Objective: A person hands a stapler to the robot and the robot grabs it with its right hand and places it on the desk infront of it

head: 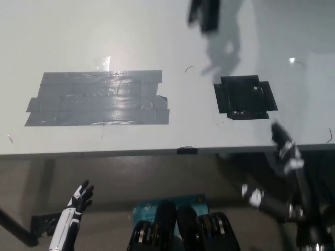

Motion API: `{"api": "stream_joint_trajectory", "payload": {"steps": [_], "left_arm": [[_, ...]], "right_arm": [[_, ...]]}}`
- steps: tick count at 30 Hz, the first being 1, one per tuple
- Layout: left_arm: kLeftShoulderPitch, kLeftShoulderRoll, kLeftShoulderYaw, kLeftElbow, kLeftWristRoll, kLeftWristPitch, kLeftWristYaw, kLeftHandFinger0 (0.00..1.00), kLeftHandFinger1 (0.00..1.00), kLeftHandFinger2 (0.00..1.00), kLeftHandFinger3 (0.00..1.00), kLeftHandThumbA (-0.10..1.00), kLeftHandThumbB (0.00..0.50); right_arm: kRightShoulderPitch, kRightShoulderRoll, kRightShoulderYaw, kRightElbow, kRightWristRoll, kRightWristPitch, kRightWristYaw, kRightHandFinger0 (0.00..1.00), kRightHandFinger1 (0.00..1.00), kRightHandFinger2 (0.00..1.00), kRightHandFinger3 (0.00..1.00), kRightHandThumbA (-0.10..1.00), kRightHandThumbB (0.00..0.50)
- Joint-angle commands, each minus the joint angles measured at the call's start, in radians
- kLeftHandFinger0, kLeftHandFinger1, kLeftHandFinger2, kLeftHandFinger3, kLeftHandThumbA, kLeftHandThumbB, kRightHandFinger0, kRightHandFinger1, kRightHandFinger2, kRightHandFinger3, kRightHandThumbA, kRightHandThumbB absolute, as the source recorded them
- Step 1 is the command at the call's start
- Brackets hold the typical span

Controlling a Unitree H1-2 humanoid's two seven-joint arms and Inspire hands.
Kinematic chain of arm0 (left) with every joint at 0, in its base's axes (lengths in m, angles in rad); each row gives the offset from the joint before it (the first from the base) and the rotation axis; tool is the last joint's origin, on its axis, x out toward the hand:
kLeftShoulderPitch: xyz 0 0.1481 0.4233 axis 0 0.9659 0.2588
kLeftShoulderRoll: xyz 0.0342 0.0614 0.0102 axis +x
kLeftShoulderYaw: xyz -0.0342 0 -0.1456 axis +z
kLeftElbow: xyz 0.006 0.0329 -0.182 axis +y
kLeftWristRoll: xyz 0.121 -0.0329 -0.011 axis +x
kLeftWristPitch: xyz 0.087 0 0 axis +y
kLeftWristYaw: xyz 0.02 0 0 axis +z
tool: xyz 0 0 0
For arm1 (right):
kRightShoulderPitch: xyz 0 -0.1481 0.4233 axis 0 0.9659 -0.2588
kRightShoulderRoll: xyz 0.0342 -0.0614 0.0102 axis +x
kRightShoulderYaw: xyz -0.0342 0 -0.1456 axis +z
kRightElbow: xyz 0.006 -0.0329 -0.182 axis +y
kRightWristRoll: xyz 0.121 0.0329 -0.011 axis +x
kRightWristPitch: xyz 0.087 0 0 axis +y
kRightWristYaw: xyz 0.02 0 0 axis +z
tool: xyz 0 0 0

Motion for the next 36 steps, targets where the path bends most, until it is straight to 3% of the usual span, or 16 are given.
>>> {"api": "stream_joint_trajectory", "payload": {"steps": [1, 3, 11, 19, 27, 36], "left_arm": [[0.001, 0.008, -0.006, -0.001, 0.011, -0.043, -0.008, 1.0, 1.0, 1.0, 1.0, 1.0, 0.5], [0.002, 0.009, -0.008, -0.004, 0.017, -0.041, -0.008, 1.0, 1.0, 1.0, 1.0, 1.0, 0.5], [-0.012, 0.013, -0.008, 0.006, 0.027, -0.039, -0.006, 1.0, 1.0, 1.0, 1.0, 1.0, 0.5], [-0.016, 0.012, -0.009, 0.009, 0.032, -0.038, -0.006, 1.0, 1.0, 1.0, 1.0, 1.0, 0.5], [-0.024, 0.01, -0.011, 0.007, 0.031, -0.03, -0.009, 1.0, 1.0, 1.0, 1.0, 1.0, 0.5], [-0.027, 0.014, -0.013, -0.005, 0.03, -0.018, -0.015, 1.0, 1.0, 1.0, 1.0, 1.0, 0.5]], "right_arm": [[-0.086, 0.013, -0.028, -0.038, -0.018, 0.084, -0.015, 1.0, 1.0, 1.0, 1.0, 1.0, 0.297], [-0.137, 0.01, -0.035, -0.02, -0.02, 0.119, -0.012, 1.0, 1.0, 1.0, 1.0, 1.0, 0.316], [-0.281, 0.005, -0.049, 0.064, -0.047, 0.187, -0.017, 1.0, 1.0, 1.0, 1.0, 1.0, 0.31], [-0.403, -0.016, -0.052, 0.191, -0.097, 0.185, -0.042, 1.0, 1.0, 1.0, 1.0, 1.0, 0.294], [-0.484, -0.032, -0.085, 0.349, -0.098, 0.15, -0.09, 1.0, 1.0, 1.0, 1.0, 1.0, 0.243], [-0.527, -0.032, -0.098, 0.439, -0.087, 0.131, -0.111, 1.0, 1.0, 1.0, 1.0, 1.0, 0.265]]}}
